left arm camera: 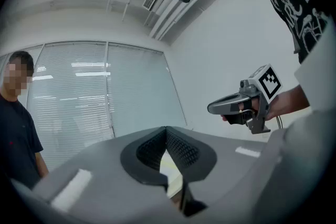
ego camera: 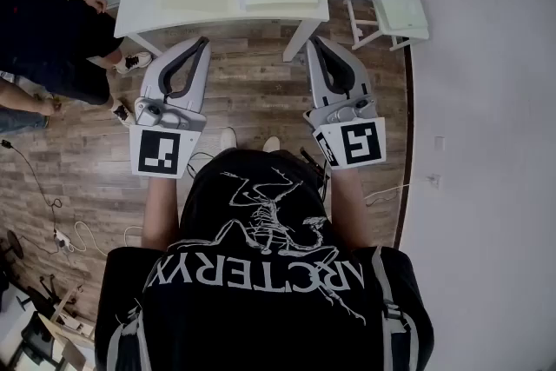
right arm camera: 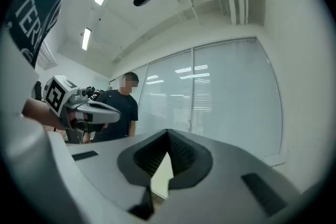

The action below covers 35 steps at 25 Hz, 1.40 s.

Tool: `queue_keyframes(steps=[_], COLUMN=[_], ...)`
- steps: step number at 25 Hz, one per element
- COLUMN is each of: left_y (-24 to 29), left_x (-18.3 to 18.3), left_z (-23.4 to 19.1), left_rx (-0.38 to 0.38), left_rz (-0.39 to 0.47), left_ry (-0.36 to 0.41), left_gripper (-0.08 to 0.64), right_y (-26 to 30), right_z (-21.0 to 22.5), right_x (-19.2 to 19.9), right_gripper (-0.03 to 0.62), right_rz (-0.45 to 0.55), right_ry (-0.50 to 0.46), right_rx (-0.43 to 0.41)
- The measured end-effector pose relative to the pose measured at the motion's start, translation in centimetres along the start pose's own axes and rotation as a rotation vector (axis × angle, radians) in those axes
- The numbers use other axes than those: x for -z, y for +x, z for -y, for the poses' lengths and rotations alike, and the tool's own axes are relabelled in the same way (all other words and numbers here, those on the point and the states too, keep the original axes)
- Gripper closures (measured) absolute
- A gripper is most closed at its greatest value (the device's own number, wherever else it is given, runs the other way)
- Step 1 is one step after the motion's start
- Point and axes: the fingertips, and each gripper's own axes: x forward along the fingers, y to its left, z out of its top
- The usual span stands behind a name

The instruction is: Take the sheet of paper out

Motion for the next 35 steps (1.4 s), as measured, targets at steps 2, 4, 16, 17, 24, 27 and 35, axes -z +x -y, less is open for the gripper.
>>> queue_keyframes(steps=[2,4,16,17,24,27,35], left_y=[-0.1,-0.1,0.3,0.4,1.3,1.8,4.4], left_x=[0.0,0.0,0.4,0.5,0.4,0.2,0.9], left_z=[0.2,0.4,0.7,0.7,1.1,1.4,2.3], left_rx=[-0.001,-0.004,-0.028,-0.03,-0.05,-0.062,-0.096], left_rz=[0.0,-0.002,-0.021,-0.021,-0.032,-0.04,-0.066], left_ry=[0.001,0.002,0.001,0.001,-0.002,0.004,0.006], left_gripper=[0.549,0.549,0.549,0.549,0.548,0.549,0.548], right_y=[-0.2,-0.4,-0.4,-0.4,-0.2,-0.3,0.2], right_z=[0.0,0.1,1.1,1.1,1.9,2.6,5.4], right_x=[0.0,0.0,0.3,0.3,0.5,0.6,2.3], right_gripper=[0.581,0.58,0.58,0.58,0.58,0.58,0.58], right_rz=[0.003,0.013,0.025,0.026,0.025,0.03,0.024], right_ry=[-0.001,0.004,0.019,0.019,0.022,0.031,0.046], right_rx=[-0.002,-0.004,-0.015,-0.016,-0.041,-0.053,-0.083])
